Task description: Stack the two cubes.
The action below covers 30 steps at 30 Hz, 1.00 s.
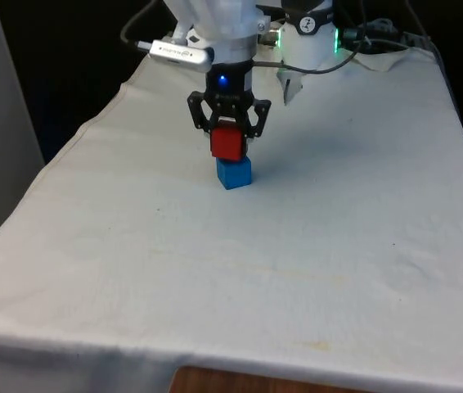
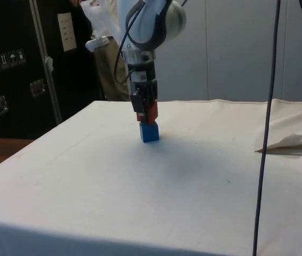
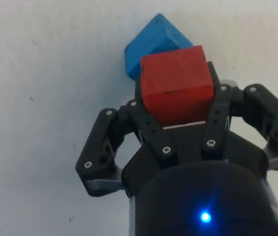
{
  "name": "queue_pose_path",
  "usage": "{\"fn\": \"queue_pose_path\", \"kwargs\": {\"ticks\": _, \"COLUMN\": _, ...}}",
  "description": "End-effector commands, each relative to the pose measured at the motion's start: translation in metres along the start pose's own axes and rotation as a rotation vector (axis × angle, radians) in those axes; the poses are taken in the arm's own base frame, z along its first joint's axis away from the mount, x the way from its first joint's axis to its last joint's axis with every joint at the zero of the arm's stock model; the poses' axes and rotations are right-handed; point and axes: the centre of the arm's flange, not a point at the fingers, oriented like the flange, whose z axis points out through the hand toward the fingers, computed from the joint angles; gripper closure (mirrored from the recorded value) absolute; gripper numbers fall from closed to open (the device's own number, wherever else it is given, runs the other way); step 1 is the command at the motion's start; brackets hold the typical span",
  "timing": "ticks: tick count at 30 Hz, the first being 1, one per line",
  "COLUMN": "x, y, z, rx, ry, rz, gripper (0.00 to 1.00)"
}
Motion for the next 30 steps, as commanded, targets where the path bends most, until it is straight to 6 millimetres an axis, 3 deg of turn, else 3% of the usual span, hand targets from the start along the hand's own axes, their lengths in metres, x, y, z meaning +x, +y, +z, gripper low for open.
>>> {"fn": "queue_pose_path", "kwargs": {"ticks": 1, "x": 0.001, "y": -0.001, "z": 0.0, "rx": 0.015, "ry": -0.004, "rz": -0.001, "gripper": 0.99}}
{"fn": "queue_pose_path", "kwargs": {"ticks": 30, "x": 0.003, "y": -0.003, "z": 0.012, "rx": 0.065, "ry": -0.036, "rz": 0.019, "gripper": 0.99}}
